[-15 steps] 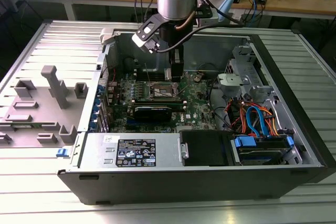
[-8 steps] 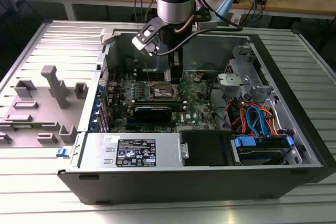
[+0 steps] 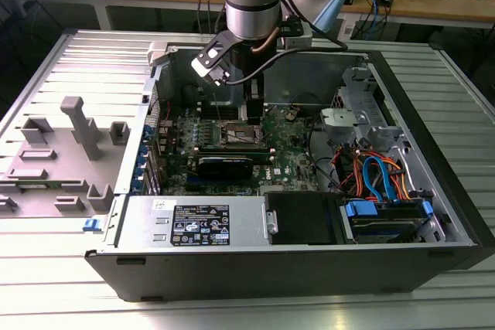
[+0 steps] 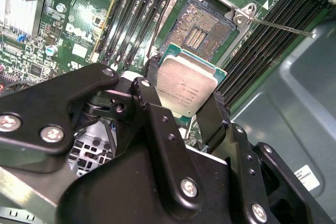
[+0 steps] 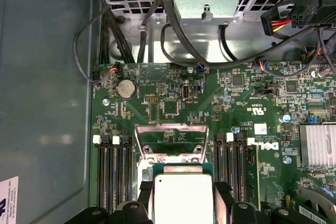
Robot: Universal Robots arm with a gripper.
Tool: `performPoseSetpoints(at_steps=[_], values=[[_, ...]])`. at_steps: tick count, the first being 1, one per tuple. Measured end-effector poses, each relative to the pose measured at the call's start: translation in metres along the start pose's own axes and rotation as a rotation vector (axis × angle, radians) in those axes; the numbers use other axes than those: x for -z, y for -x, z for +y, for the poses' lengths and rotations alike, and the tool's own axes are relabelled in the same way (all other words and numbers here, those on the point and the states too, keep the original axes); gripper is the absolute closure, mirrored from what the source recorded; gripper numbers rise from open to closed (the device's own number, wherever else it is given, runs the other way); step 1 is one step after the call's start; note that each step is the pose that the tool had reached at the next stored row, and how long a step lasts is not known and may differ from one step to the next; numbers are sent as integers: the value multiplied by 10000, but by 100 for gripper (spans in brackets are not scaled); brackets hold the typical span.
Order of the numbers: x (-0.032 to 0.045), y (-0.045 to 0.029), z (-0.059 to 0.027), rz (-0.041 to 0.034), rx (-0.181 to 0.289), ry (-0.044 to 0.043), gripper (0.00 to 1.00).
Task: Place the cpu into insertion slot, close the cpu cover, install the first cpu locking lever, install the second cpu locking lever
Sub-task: 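Place the cpu into insertion slot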
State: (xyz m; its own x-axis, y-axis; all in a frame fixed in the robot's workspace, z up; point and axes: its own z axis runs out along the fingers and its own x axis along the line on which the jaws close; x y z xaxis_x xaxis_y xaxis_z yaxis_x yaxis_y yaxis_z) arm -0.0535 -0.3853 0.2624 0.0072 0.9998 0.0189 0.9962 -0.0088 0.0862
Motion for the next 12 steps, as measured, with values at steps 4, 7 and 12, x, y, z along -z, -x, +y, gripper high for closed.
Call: performPoseSetpoints(at_steps=[4, 7, 12], values=[[0, 0, 0, 0, 0, 0, 46], [-2, -1, 0, 1, 1, 1, 46], [-26, -11, -11, 0, 0, 1, 46]])
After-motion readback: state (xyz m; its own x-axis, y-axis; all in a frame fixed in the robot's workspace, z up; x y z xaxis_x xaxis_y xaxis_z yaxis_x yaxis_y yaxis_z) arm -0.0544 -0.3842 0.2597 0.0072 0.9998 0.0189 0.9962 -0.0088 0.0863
